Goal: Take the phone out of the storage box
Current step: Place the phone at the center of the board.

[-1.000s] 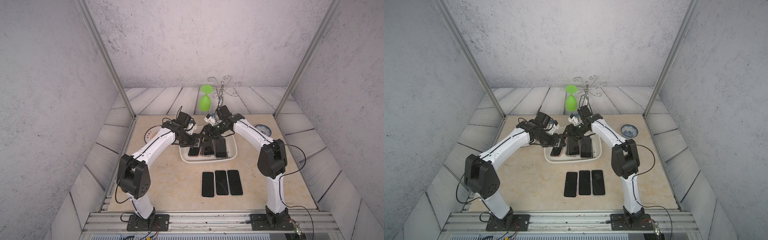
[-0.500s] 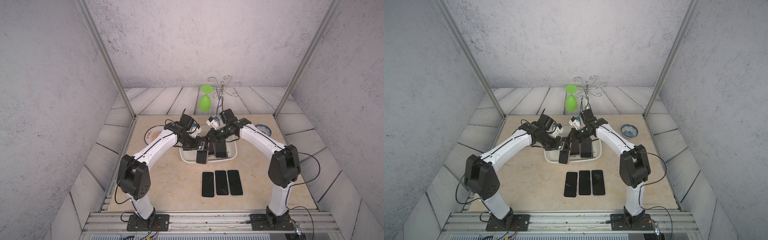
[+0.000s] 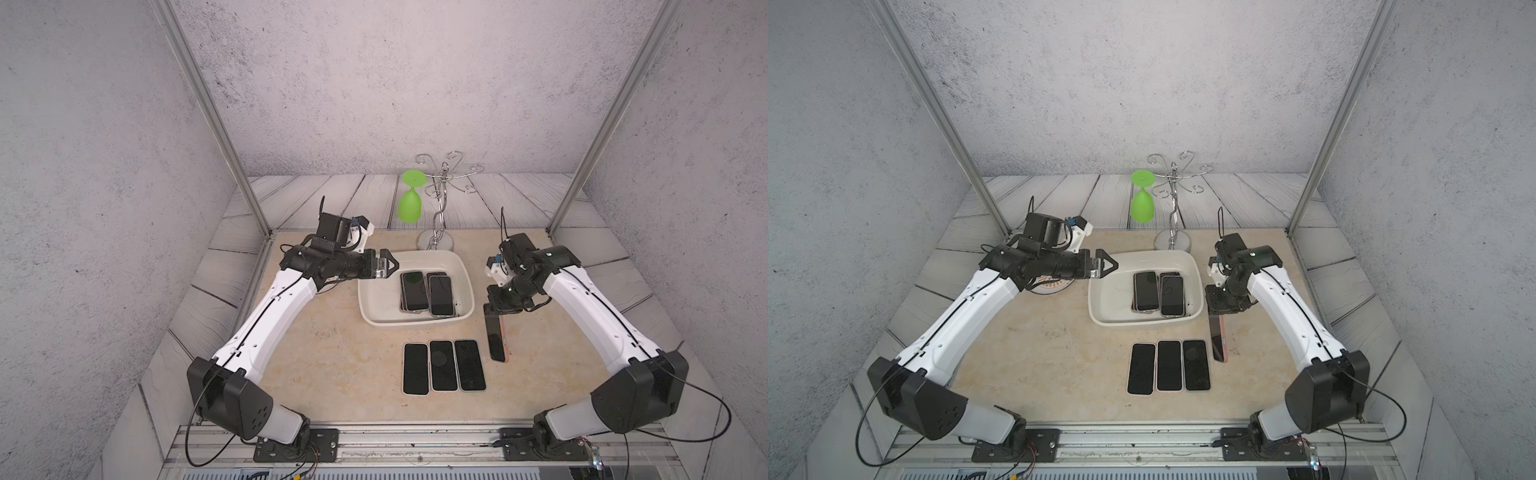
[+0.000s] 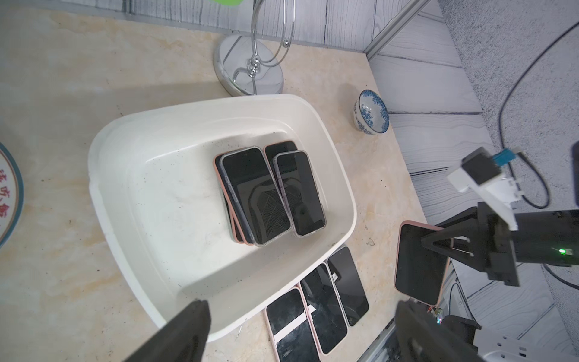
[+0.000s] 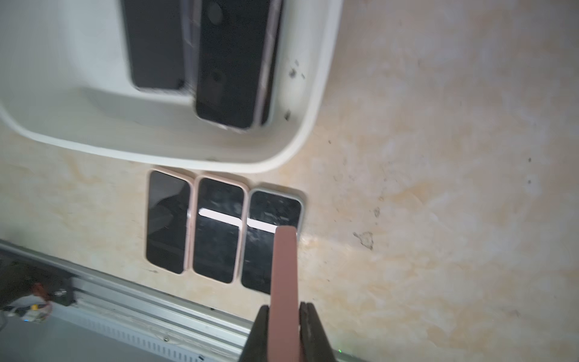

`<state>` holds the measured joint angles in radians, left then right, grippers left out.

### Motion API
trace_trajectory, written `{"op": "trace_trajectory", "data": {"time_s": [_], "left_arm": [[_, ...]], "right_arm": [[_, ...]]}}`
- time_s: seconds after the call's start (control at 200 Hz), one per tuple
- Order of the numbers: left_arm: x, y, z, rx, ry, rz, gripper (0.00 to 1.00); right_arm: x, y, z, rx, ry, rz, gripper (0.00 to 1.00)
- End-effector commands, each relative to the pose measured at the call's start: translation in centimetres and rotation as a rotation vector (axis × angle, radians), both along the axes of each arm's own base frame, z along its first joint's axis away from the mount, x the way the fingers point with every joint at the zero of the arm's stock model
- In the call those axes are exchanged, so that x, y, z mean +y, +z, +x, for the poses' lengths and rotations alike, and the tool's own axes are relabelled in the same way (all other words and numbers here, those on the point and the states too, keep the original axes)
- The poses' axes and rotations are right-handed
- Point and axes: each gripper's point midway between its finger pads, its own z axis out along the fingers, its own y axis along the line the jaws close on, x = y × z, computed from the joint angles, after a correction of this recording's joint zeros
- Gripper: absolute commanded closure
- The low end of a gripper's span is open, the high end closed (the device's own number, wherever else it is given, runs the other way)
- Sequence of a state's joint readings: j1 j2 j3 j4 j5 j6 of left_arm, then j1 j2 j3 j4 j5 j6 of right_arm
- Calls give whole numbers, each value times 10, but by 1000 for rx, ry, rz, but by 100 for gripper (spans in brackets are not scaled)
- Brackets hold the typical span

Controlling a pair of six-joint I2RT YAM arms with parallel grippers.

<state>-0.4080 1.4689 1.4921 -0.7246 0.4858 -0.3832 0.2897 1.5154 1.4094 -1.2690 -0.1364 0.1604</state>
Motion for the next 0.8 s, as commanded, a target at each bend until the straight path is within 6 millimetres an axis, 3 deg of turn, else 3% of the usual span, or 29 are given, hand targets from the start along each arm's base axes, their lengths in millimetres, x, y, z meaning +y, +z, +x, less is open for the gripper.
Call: {"op": "trace_trajectory", "data": {"time_s": [0.0, 0.24, 0.46, 0.796], "left_arm": [[-1, -20, -5, 52, -12, 8, 2], [4, -28, -8, 55, -4, 34, 2], [6, -39, -7, 70, 4, 56, 1], [5, -55, -3, 107, 10, 70, 0]], "right_arm": [[-23, -43, -8, 143, -17, -99, 100], [-6, -76, 2, 204, -35, 15, 100], [5, -100, -6, 283, -18, 72, 100], [3, -114, -18, 327, -46, 70, 100]]}}
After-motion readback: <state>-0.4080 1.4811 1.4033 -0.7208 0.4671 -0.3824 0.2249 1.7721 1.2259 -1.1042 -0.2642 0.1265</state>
